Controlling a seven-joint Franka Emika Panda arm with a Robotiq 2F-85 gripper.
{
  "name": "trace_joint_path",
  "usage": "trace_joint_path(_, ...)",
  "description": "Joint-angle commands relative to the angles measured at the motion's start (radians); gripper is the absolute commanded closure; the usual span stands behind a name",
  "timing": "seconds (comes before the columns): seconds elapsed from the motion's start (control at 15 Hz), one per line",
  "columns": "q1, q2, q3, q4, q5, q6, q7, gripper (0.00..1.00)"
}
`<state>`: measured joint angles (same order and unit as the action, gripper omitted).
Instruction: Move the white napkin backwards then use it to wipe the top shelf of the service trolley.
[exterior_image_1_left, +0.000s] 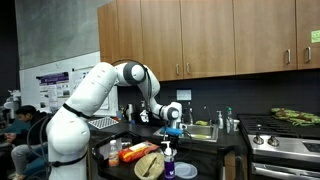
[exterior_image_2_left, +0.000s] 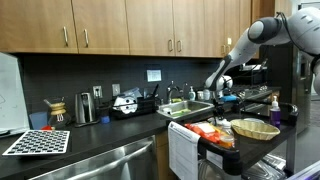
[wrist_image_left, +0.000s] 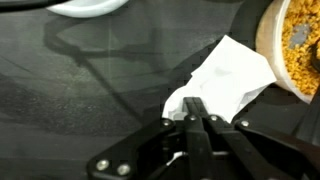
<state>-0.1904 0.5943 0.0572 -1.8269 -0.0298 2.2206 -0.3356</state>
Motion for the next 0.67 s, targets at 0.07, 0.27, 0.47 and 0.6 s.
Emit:
trace_joint_path(0.07,0.016,-0.028,0.028,-0.119,0.038,0.002,-0.066,1.0)
trace_joint_path(0.27,0.024,-0.054,0.046,-0.169,0.042,-0.004,-0.107,1.0)
trace_joint_path(0.47,0.034,-0.08,0.058,-0.218,0.044,-0.018,-0.147,1.0)
trace_joint_path(0.6,0.041,-0.083,0.056,-0.229,0.038,-0.022,-0.157,1.0)
